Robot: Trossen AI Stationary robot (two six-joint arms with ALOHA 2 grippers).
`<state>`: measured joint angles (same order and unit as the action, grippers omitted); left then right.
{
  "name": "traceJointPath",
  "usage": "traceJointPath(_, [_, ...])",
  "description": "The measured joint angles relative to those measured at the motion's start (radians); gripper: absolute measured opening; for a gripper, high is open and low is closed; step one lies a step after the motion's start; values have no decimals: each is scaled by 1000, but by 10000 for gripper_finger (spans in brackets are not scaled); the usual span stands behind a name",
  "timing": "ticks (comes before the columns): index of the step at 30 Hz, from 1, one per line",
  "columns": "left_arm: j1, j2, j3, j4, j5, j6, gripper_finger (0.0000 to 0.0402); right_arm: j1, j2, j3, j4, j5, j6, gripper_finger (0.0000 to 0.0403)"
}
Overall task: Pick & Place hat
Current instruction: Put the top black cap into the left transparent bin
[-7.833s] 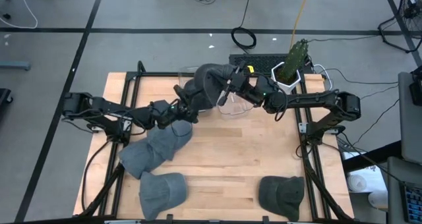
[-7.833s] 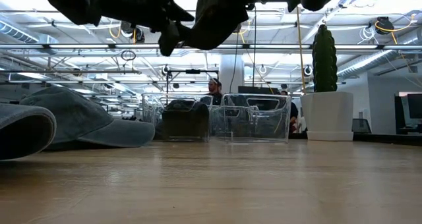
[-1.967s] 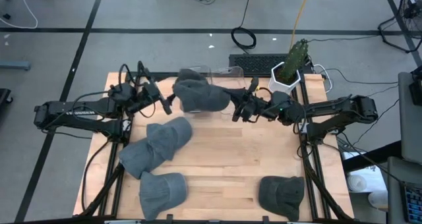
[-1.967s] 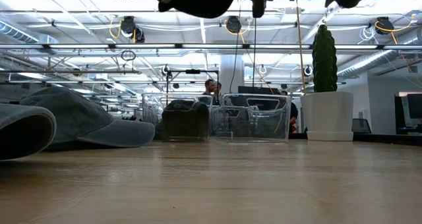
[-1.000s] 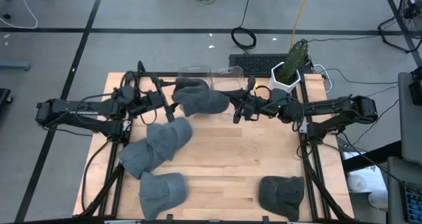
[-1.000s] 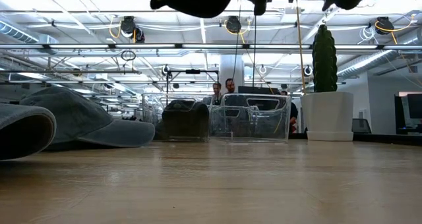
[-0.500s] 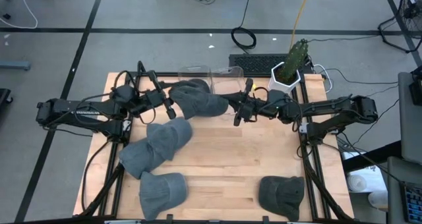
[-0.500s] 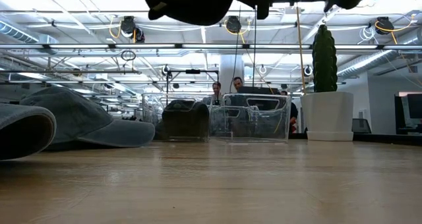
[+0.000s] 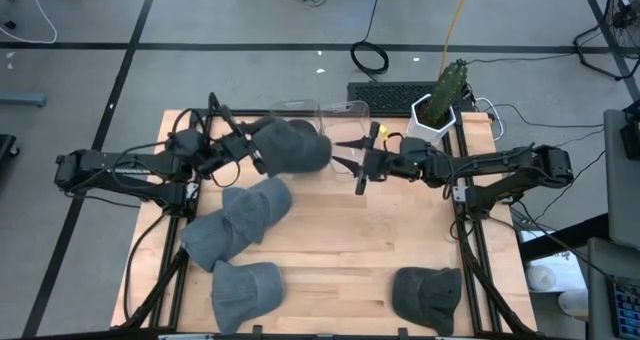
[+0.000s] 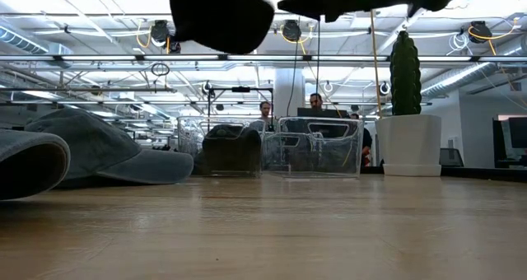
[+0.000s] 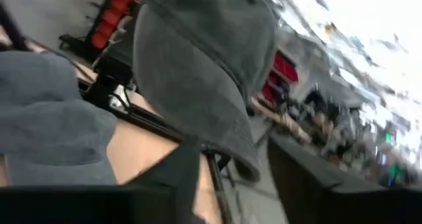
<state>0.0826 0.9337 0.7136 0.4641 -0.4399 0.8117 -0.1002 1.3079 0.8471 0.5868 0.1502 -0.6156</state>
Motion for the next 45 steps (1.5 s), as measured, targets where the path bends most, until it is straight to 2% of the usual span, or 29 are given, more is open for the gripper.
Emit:
traceJointPath(3, [-1, 0, 0, 34, -76, 40, 5, 8, -1, 0, -27, 74, 60, 226])
traceJointPath(7, [0, 11, 0, 81, -251, 97, 5, 28, -32, 0, -55, 216, 51, 288])
traceJointPath(11, [5, 51, 25, 100, -369, 102, 5, 45, -71, 0, -71, 339, 50, 326])
traceJointPath(14, [17, 119, 79, 75, -497, 102, 5, 57, -109, 1, -76, 377, 63, 341])
traceJointPath(18, [32, 243, 175, -20, -582, 65, 5, 57, -153, 1, -138, 374, 113, 347])
traceJointPath(22, [44, 358, 290, -167, -735, -202, 4, 54, -183, 1, -185, 378, 118, 344])
traceJointPath(26, [48, 451, 383, -336, -769, -383, 4, 54, -188, 1, -208, 378, 118, 339])
traceJointPath(30, [62, 550, 438, -361, -849, -414, 4, 54, -188, 1, -222, 377, 118, 339])
traceJointPath(34, [82, 639, 461, -360, -852, -439, 4, 54, -188, 1, -233, 377, 114, 338])
traceJointPath(37, [94, 692, 470, -361, -907, -432, 4, 54, -188, 1, -233, 377, 114, 338])
traceJointPath(41, [109, 723, 472, -358, -865, -476, 4, 53, -188, 1, -233, 377, 111, 338])
traceJointPath(45, [109, 749, 472, -370, -886, -493, 4, 53, -188, 1, -233, 374, 111, 338])
